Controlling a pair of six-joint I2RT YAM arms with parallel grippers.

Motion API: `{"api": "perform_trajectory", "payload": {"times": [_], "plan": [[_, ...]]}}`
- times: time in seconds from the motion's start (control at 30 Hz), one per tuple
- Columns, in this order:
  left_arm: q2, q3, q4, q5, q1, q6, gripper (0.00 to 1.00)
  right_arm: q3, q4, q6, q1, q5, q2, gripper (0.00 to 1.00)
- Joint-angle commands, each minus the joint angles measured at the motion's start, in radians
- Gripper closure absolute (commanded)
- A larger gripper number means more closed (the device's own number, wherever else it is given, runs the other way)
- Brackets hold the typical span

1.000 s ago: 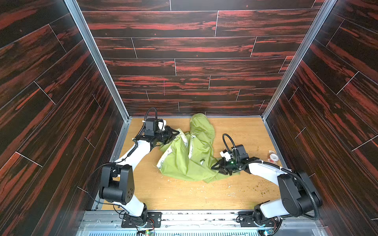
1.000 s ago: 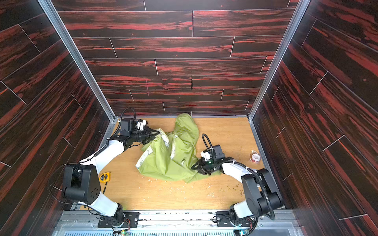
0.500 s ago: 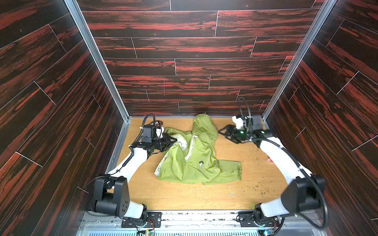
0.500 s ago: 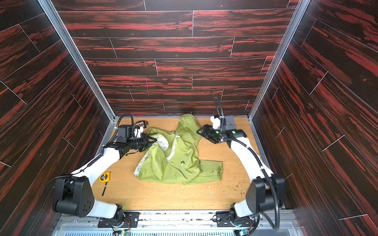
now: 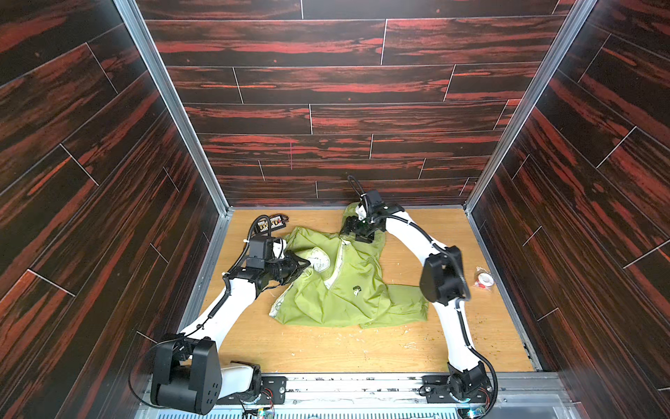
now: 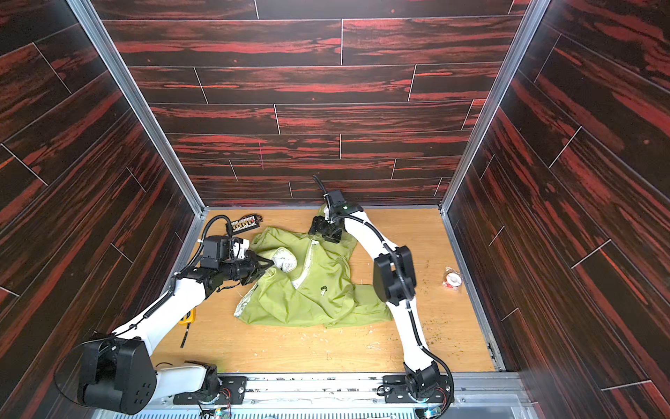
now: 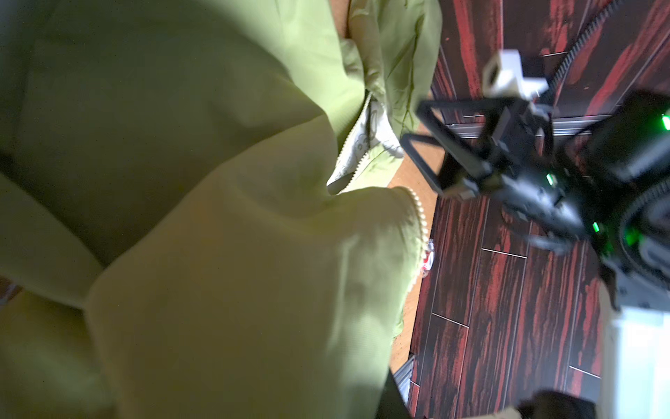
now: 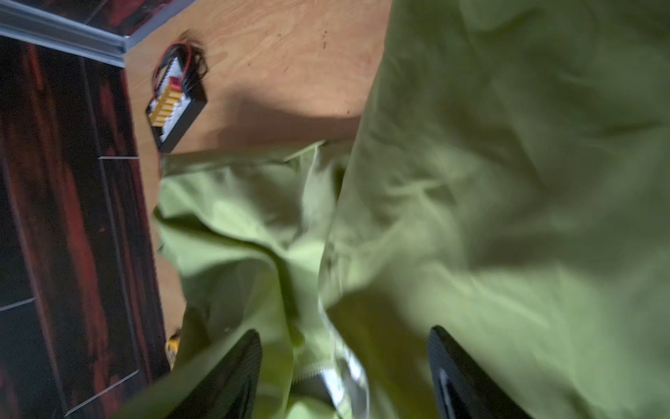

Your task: Zip up the jacket

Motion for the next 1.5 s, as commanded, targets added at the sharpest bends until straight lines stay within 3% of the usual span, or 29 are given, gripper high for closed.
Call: {"api": "perform_trajectory", "payload": {"times": [0.0,0.17,0.23,0.37,0.5,0.57,0.8,0.93,1.07,1.23,1.4,1.47], "plan": [[-0.043,-0.01,-0.013,0.014,0.003,0.003,1.0,0.174,-0.178,0.025,-0.007,0.055,0.176,0.25],[-0.041,-0.019,-0.016,0.024,0.002,0.007,1.0,0.23,-0.139,0.085,-0.022,-0.013,0.265,0.3],[-0.035,-0.021,-0.016,0.029,0.003,0.009,1.0,0.205,-0.1,0.109,-0.028,-0.042,0.269,0.42],[-0.025,-0.014,-0.025,0.029,0.003,0.024,1.0,0.177,-0.062,0.125,-0.047,-0.082,0.246,0.74],[0.008,0.019,-0.027,0.035,0.004,0.046,1.0,0.066,0.004,0.103,-0.089,-0.097,0.098,0.95],[0.027,0.049,-0.019,0.058,0.004,0.06,1.0,-0.049,0.08,0.099,-0.128,-0.13,-0.011,1.0],[0.091,0.147,0.161,0.21,-0.001,0.012,1.0,-0.444,0.226,0.06,-0.33,-0.251,-0.476,1.0],[0.147,0.225,0.215,0.287,-0.041,-0.011,1.0,-0.584,0.183,-0.004,-0.434,-0.269,-0.645,1.0],[0.215,0.289,0.22,0.341,-0.104,-0.01,1.0,-0.763,0.126,-0.062,-0.523,-0.201,-0.752,1.0],[0.26,0.293,0.247,0.393,-0.148,-0.033,1.0,-0.983,0.163,-0.096,-0.629,-0.119,-0.788,1.0],[0.233,0.277,0.197,0.411,-0.15,-0.007,1.0,-1.007,0.15,-0.144,-0.693,-0.086,-0.681,1.0],[0.213,0.27,0.155,0.415,-0.15,0.014,1.0,-0.985,0.134,-0.151,-0.704,-0.088,-0.655,0.84]]}}
